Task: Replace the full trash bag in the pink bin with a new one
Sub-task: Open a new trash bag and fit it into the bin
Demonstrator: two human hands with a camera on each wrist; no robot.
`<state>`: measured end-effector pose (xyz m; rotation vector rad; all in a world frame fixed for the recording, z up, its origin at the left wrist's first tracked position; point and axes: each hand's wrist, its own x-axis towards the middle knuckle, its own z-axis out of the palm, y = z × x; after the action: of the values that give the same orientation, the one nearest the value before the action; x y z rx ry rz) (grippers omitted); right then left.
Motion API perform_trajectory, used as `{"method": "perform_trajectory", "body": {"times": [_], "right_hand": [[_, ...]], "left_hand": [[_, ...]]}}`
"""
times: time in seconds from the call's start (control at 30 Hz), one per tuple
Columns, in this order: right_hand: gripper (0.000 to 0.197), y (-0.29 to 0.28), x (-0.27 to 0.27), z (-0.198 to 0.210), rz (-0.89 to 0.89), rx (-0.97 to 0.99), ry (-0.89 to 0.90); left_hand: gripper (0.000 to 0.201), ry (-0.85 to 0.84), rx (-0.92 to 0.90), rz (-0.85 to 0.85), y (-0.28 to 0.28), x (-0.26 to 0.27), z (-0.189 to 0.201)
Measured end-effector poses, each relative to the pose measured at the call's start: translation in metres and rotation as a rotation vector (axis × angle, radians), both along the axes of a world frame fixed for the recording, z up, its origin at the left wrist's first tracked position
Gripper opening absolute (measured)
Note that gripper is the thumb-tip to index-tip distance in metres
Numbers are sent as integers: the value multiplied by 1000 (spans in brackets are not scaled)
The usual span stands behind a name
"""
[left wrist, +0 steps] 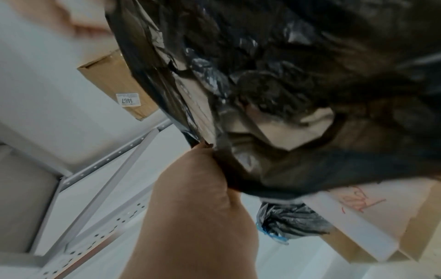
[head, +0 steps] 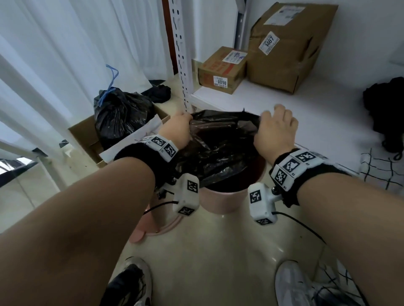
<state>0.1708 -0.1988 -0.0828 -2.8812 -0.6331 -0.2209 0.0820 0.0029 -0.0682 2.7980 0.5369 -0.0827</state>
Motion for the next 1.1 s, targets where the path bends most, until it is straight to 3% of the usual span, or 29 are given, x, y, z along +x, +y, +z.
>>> {"method": "perform_trajectory", "body": {"times": [0.07,0.17,0.3,0.4,0.67,0.9,1.03,1.1], "right_hand": [[33,12,3,-3,252,90,-38],[38,30,5,-21,542,36,231],[53,31,24,-47,334,-118,449],[44,26,31,-50,240,-153,493],[43,36,39,-42,143,42,544],[35,18,44,-49,-52,-366,433],[26,7,39,-55,26,-174,442],[30,-1,32,-55,9,-89,478]], "left_hand": [[37,-16,-38,-12,-3,9,-8],[40,-6,16,14,-7,18,-22],[50,120,16,89,-3,21,-38],[52,197,-35,76,2,19,-44],[58,299,-247,80,12,32,-40],[77,470,-284,179,21,25,-58],[71,355,-424,203,24,8,-66],[66,249,-380,184,24,-2,-64]]}}
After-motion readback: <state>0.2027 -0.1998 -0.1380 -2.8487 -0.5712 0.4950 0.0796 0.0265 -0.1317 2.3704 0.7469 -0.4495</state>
